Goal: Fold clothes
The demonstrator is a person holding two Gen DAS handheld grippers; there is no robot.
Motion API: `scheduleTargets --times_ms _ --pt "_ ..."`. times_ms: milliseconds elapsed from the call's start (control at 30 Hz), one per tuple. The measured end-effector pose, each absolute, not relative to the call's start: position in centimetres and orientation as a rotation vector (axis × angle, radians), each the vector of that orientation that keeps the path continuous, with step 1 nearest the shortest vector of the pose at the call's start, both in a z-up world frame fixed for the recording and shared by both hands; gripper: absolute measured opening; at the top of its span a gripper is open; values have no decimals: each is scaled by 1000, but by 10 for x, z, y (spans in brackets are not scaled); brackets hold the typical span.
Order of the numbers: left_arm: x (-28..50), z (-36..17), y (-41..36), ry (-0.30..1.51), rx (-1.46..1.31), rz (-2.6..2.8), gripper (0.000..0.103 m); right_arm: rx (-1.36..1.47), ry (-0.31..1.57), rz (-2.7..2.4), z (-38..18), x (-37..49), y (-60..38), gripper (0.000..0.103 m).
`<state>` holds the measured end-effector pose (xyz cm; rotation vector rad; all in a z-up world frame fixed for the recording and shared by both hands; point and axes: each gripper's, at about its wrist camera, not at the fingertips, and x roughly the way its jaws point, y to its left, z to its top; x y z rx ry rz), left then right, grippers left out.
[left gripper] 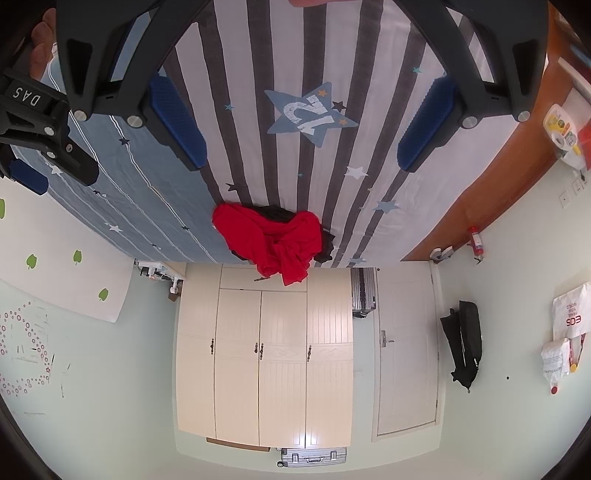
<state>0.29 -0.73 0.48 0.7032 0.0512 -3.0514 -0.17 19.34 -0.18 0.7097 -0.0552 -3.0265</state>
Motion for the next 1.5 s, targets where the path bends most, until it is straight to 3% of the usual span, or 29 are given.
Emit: scheduleTargets --times_ms 1267,1500 --pt "-1 -1 -5 46 682 -3128 102 688 -27 -3028 -8 -7 199 103" --pt "-24 -41 -30 247 743 -3100 102 736 -48 -3014 -38 -31 204 103"
